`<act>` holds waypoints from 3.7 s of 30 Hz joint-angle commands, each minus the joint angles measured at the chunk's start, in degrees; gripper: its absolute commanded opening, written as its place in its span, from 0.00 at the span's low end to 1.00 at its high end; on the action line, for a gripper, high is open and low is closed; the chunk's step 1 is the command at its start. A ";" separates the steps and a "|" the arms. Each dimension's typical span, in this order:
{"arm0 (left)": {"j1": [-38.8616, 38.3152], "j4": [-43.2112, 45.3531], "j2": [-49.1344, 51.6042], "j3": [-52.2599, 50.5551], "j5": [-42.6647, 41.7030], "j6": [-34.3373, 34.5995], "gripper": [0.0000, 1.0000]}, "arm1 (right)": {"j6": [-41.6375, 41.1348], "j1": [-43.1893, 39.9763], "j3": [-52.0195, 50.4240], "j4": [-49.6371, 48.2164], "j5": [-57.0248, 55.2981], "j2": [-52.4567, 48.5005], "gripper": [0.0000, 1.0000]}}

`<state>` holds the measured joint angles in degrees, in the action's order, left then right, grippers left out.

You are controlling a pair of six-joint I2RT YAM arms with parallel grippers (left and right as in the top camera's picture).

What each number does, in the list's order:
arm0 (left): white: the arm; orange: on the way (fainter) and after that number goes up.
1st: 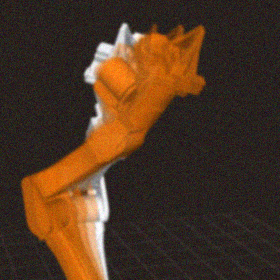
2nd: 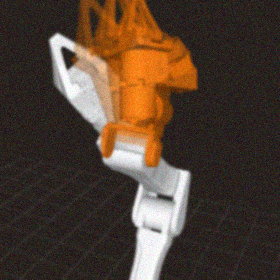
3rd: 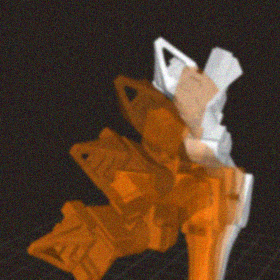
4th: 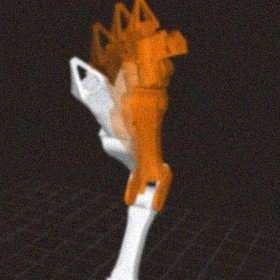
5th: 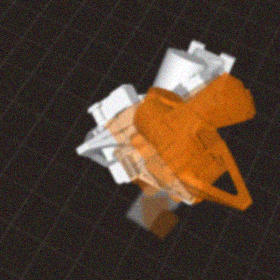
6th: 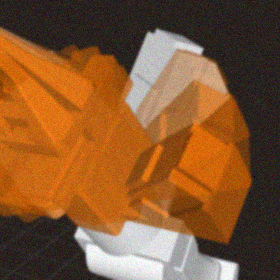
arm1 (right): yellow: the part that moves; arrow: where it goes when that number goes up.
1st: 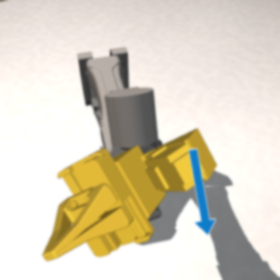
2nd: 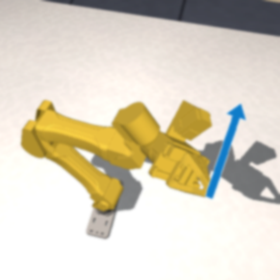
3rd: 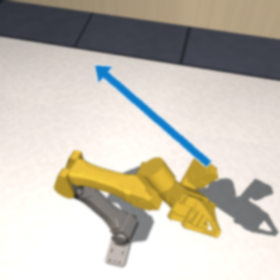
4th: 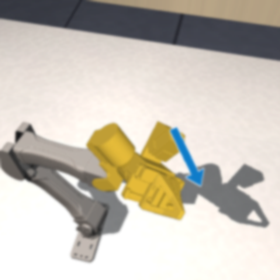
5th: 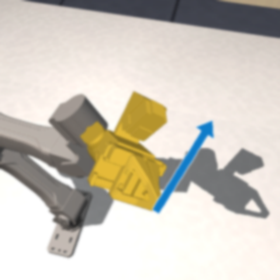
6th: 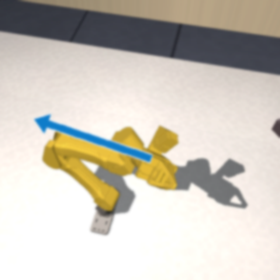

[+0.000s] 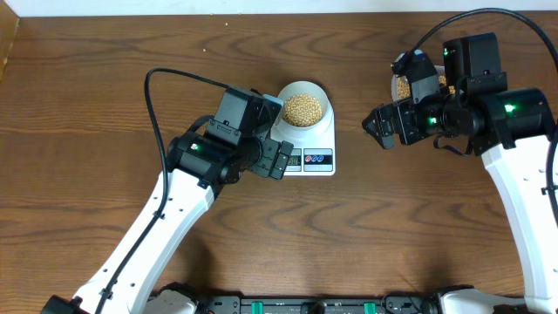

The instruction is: Scoop item into bowl and weigh 50g on scale

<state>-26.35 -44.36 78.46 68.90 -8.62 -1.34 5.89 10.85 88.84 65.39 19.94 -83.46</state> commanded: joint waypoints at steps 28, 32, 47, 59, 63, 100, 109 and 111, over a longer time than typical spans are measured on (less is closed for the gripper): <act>0.28 0.02 0.15 -0.44 0.52 -0.07 0.93 | 7.13 0.48 -10.82 -9.31 -8.48 9.79 0.99; 0.28 0.02 0.17 -0.44 0.52 -0.07 0.93 | 9.66 -0.50 -21.55 -19.30 -8.46 20.02 0.99; 0.28 0.02 0.15 -0.44 0.52 -0.07 0.94 | 14.23 -8.15 -57.44 -45.05 -8.46 57.48 0.99; 0.28 0.02 0.15 -0.44 0.52 -0.09 0.94 | 15.17 -8.76 -78.44 -60.85 -8.20 74.90 0.99; 0.28 0.02 0.15 -0.44 0.52 -0.07 0.93 | 15.17 -8.63 -82.88 -62.25 -7.56 78.42 0.99; 0.28 0.02 0.17 -0.44 0.52 -0.07 0.93 | 13.42 -8.52 -88.52 -62.18 -7.43 83.19 0.99; 0.28 0.02 0.17 -0.44 0.52 -0.07 0.93 | 13.42 -8.52 -88.52 -62.18 -7.43 83.17 0.99; 0.28 0.02 0.15 -0.44 0.52 -0.07 0.94 | 13.42 -8.52 -88.52 -62.18 -7.43 83.17 0.99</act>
<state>-26.35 -44.36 78.46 68.82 -8.62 -1.34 20.10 2.48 0.56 3.16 12.16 -0.82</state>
